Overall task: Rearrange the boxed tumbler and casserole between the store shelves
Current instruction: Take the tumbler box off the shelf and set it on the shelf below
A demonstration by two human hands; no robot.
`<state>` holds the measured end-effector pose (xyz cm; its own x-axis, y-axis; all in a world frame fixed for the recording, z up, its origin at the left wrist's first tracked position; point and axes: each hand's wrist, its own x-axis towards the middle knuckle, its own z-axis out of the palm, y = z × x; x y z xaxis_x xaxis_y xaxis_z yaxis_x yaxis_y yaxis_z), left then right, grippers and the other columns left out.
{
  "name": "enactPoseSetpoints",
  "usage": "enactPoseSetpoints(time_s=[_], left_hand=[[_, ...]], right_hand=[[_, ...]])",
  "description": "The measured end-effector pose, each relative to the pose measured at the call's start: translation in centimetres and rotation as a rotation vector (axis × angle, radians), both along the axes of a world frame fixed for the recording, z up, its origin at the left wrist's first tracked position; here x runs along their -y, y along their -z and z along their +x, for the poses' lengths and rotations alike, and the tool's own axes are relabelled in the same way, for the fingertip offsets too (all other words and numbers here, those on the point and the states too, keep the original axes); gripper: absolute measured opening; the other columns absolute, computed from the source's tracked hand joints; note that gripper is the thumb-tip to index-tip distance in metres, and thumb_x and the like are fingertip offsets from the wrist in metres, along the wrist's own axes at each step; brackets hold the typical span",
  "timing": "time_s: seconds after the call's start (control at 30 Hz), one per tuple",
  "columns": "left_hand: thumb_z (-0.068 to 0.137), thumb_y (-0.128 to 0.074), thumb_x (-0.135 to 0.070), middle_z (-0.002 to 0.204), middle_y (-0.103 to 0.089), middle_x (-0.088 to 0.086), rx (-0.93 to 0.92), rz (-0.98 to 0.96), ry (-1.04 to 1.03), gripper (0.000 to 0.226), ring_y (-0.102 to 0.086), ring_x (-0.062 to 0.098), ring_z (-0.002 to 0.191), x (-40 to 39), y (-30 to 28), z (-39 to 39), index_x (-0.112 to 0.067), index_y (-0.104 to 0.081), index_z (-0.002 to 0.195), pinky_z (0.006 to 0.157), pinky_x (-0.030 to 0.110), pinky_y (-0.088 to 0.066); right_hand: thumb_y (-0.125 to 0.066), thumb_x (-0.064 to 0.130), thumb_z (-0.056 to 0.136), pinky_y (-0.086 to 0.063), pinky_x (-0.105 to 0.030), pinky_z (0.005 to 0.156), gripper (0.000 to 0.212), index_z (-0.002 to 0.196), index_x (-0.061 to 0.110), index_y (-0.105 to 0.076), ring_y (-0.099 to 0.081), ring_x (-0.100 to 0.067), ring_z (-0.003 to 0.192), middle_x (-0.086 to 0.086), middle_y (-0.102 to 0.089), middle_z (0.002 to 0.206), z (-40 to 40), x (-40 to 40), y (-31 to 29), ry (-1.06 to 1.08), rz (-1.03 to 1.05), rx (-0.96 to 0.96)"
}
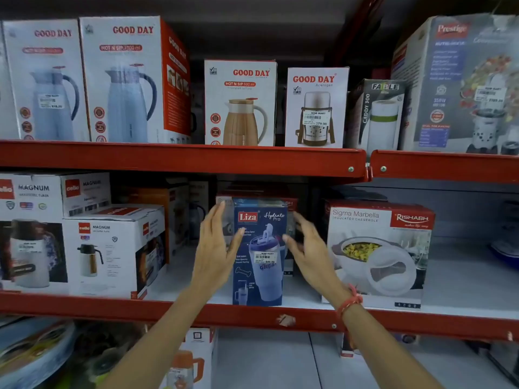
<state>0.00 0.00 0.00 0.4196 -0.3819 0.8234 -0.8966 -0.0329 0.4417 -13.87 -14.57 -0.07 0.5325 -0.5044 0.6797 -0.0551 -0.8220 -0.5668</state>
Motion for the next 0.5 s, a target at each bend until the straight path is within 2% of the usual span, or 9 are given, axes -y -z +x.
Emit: enactPoseSetpoints(time_s=[0.03, 0.1, 0.17, 0.27, 0.33, 0.43, 0.5], left_hand=[[0.088, -0.046, -0.049, 0.151, -0.030, 0.007, -0.156, 0.052, 0.036, 0.073, -0.028, 0.020, 0.138, 0.0, 0.6, 0.0, -0.020, -0.011, 0.146, 0.112, 0.031, -0.024], [0.079, -0.045, -0.063, 0.139, -0.049, 0.011, -0.386, 0.201, 0.127, 0.084, -0.051, 0.026, 0.123, -0.1, 1.5, 0.1, -0.025, -0.009, 0.145, 0.104, 0.046, -0.042], [0.076, -0.043, -0.064, 0.120, -0.064, 0.012, -0.489, 0.337, 0.194, 0.080, -0.064, 0.026, 0.101, -0.1, 2.4, 0.1, -0.022, -0.021, 0.140, 0.089, 0.049, -0.052], [0.090, -0.047, -0.042, 0.122, -0.063, 0.013, -0.498, 0.373, 0.258, 0.055, -0.064, 0.029, 0.102, 0.0, 2.5, -0.4, -0.025, -0.028, 0.139, 0.088, 0.049, -0.053], [0.093, -0.046, -0.032, 0.121, -0.063, 0.014, -0.493, 0.365, 0.253, 0.053, -0.063, 0.031, 0.103, 0.1, 2.4, -0.2, -0.027, -0.026, 0.142, 0.087, 0.050, -0.053], [0.095, -0.045, -0.027, 0.120, -0.063, 0.010, -0.489, 0.317, 0.268, 0.051, -0.063, 0.025, 0.106, -0.3, 1.8, -0.6, -0.031, -0.026, 0.142, 0.088, 0.045, -0.054], [0.094, -0.046, -0.029, 0.119, -0.065, 0.009, -0.465, 0.277, 0.279, 0.048, -0.063, 0.023, 0.105, -0.5, 1.4, -0.8, -0.033, -0.031, 0.140, 0.087, 0.047, -0.055]], right_hand=[[-0.052, 0.036, 0.093, -0.039, -0.040, 0.109, 0.060, 0.145, 0.022, -0.026, -0.042, -0.022, 0.134, -0.005, -0.040, 0.148, 0.2, -0.3, 0.3, -0.023, 0.108, -0.037], [-0.051, 0.037, 0.093, -0.036, -0.037, 0.108, 0.063, 0.147, 0.025, -0.021, -0.040, -0.023, 0.136, -0.002, -0.041, 0.148, 0.4, -1.0, 1.0, -0.090, 0.273, -0.166], [-0.047, 0.035, 0.096, -0.037, -0.038, 0.105, 0.060, 0.148, 0.028, -0.018, -0.041, -0.025, 0.135, -0.002, -0.045, 0.145, 0.7, -1.4, 2.0, -0.138, 0.410, -0.251], [-0.042, 0.035, 0.097, -0.038, -0.045, 0.110, 0.055, 0.148, 0.029, -0.021, -0.041, -0.025, 0.136, -0.002, -0.047, 0.145, 1.2, -1.7, 2.8, -0.160, 0.499, -0.217], [-0.041, 0.032, 0.098, -0.041, -0.046, 0.107, 0.049, 0.145, 0.026, -0.028, -0.043, -0.025, 0.133, -0.003, -0.048, 0.144, 1.0, -2.0, 2.7, -0.136, 0.524, -0.184], [-0.042, 0.027, 0.098, -0.049, -0.052, 0.098, 0.043, 0.141, 0.029, -0.034, -0.050, -0.026, 0.124, -0.005, -0.052, 0.140, 0.1, -2.5, 1.9, -0.118, 0.523, -0.105], [-0.043, 0.024, 0.098, -0.052, -0.049, 0.093, 0.044, 0.141, 0.030, -0.033, -0.051, -0.023, 0.120, -0.004, -0.053, 0.136, -0.6, -2.6, 1.3, -0.113, 0.486, -0.060]])
